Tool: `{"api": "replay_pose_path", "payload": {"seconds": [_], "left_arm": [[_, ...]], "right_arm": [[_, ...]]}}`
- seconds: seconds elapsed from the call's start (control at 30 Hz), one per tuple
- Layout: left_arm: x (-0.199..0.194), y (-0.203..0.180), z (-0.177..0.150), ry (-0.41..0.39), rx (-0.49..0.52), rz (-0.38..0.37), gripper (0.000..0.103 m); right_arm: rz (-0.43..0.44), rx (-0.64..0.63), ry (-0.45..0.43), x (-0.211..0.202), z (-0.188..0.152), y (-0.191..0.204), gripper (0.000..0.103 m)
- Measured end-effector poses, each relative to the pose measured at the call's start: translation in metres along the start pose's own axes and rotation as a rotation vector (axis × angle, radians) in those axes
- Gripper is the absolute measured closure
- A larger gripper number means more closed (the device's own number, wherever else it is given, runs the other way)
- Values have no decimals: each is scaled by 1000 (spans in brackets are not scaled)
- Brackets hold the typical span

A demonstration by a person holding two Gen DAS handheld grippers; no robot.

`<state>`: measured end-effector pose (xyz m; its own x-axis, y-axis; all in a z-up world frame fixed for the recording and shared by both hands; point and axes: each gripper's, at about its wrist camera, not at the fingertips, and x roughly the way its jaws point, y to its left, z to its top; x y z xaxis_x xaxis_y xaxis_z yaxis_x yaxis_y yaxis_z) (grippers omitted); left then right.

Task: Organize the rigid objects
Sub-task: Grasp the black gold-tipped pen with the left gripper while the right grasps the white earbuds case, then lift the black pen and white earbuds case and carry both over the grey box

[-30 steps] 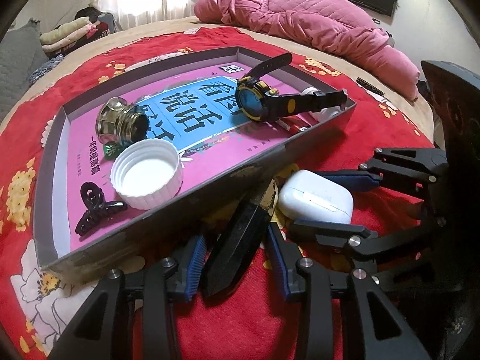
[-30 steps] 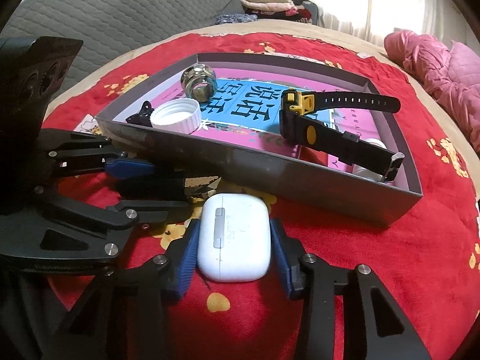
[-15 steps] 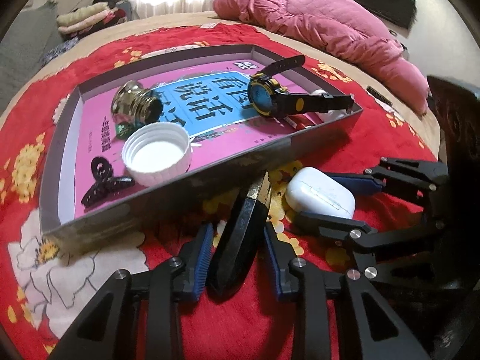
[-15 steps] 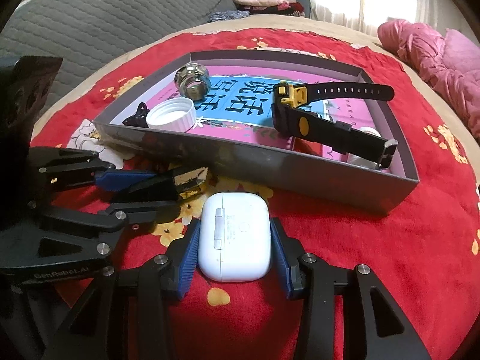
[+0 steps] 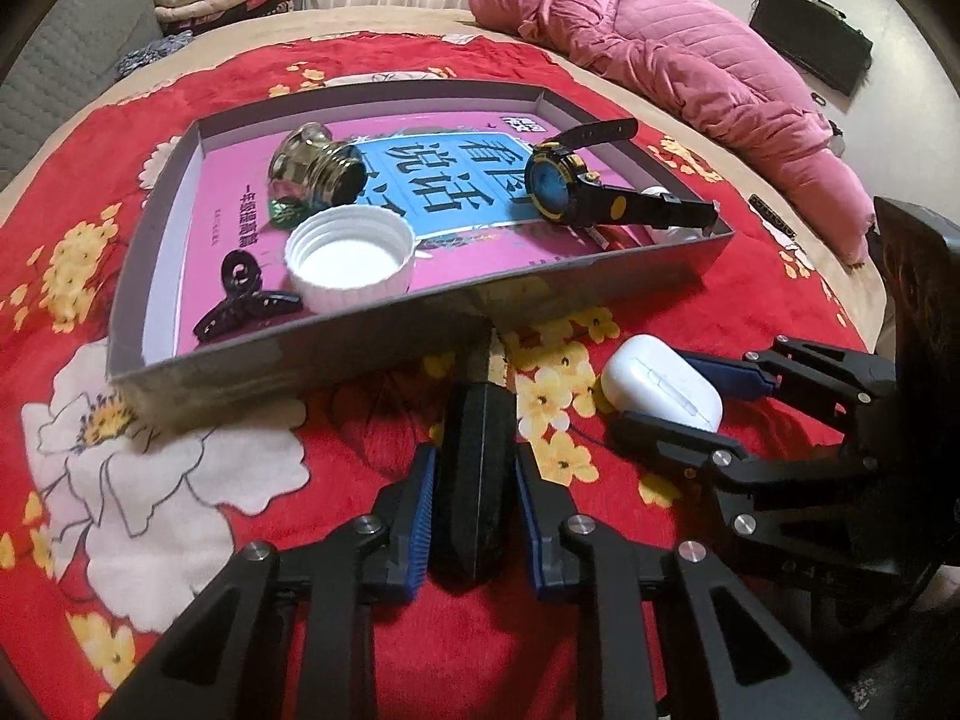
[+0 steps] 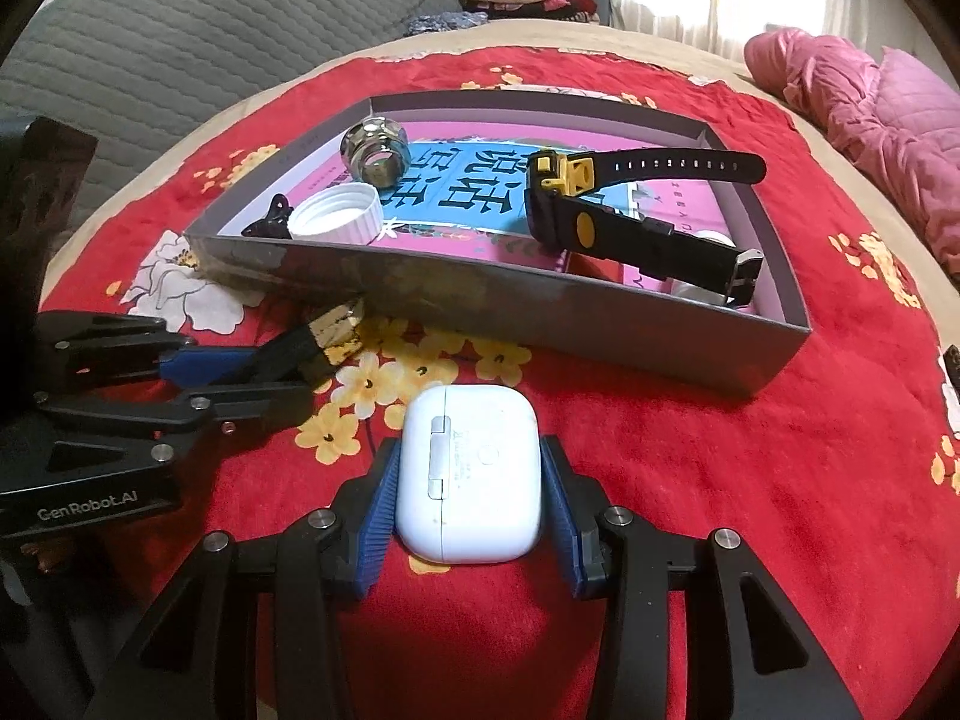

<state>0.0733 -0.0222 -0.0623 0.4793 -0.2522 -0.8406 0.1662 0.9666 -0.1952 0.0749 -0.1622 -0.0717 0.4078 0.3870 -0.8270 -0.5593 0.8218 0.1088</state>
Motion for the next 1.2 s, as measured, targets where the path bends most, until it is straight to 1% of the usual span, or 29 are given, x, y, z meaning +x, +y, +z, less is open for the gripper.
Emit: {"api": "replay_pose_path", "payload": {"seconds": [0.3, 0.43, 0.67, 0.83, 1.03, 1.2], "left_arm": [[3, 1, 4, 26, -43, 6, 78], [6, -3, 6, 34, -26, 33, 78], [10, -7, 11, 55, -37, 63, 77], [11, -11, 12, 52, -34, 89, 76], [5, -6, 10, 31, -69, 64, 79], [-3, -6, 4, 20, -67, 58, 80]], "right_arm": [[12, 26, 1, -1, -2, -4, 57], [20, 42, -1, 0, -3, -6, 57], [23, 51, -6, 2, -3, -6, 57], [31, 60, -6, 1, -2, -8, 57], [55, 89, -8, -3, -3, -12, 57], [53, 87, -9, -8, -3, -12, 57]]}}
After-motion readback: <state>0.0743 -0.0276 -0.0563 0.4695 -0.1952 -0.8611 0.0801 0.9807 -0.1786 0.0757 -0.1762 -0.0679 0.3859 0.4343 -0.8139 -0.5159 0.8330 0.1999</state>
